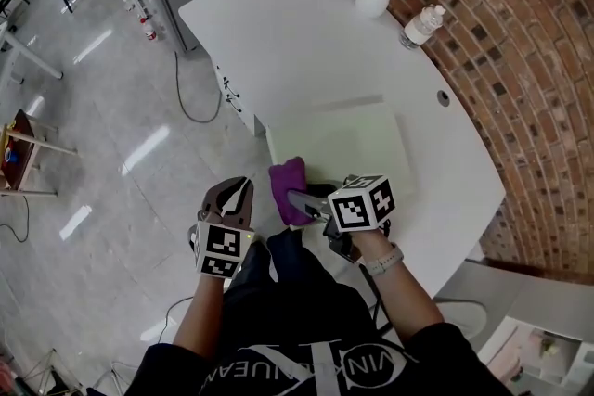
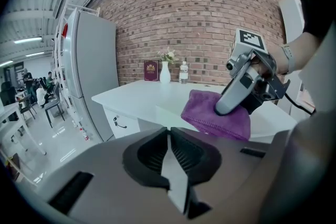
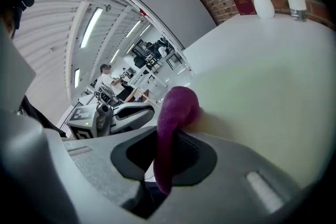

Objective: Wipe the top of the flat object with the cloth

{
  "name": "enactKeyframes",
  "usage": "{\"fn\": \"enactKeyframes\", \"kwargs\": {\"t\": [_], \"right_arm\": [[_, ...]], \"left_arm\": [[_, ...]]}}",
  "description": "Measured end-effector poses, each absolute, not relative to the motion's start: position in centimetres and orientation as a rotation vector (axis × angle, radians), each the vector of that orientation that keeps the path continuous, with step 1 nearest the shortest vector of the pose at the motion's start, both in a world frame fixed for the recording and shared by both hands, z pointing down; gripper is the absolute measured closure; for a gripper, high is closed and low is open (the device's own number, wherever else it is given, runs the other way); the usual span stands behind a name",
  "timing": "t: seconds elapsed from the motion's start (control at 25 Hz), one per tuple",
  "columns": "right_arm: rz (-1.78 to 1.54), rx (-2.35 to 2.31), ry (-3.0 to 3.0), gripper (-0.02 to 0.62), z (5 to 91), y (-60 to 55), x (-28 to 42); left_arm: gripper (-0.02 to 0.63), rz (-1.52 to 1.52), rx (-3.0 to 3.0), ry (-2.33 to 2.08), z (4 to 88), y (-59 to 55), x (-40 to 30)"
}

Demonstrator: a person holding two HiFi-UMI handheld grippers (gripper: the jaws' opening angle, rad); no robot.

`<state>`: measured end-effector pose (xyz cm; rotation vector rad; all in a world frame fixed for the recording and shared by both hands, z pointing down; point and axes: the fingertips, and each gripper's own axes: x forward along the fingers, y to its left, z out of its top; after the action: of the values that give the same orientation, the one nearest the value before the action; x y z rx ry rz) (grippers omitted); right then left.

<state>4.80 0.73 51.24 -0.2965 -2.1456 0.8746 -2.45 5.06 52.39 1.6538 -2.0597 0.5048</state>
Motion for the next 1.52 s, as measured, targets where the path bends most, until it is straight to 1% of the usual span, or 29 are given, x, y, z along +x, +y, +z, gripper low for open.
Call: {"fn": "enactKeyframes", "kwargs": {"t": [0.16, 0.48, 0.8, 1.08, 1.52], "right_arm": [[0.906, -0.332, -2.107, 0.534, 51.2, 0.9, 5.5], [0.769, -0.317, -2.107, 0.532, 52.5, -0.1, 6.8], [0.709, -0.301, -2.113, 0.532, 52.5, -1.9, 8.1], [0.708, -0.283, -2.125, 0.534, 52.3, -3.6, 9.2], [0.644, -0.177, -2.135, 0.534, 52.8, -9.6, 12.2]], "left_arm": [[0.583, 0.500, 1.667, -2.063, 52.1, 4.1, -2.7], [0.583, 0.458, 1.657, -2.028, 52.4, 2.5, -2.2], [0.583, 0.544, 1.671, -2.028, 52.7, 0.9, -2.5], [0.583, 0.626, 1.751, -2.006, 52.7, -1.2, -0.9], [0.583, 0.642, 1.739, -1.998, 52.7, -2.2, -1.0]]}}
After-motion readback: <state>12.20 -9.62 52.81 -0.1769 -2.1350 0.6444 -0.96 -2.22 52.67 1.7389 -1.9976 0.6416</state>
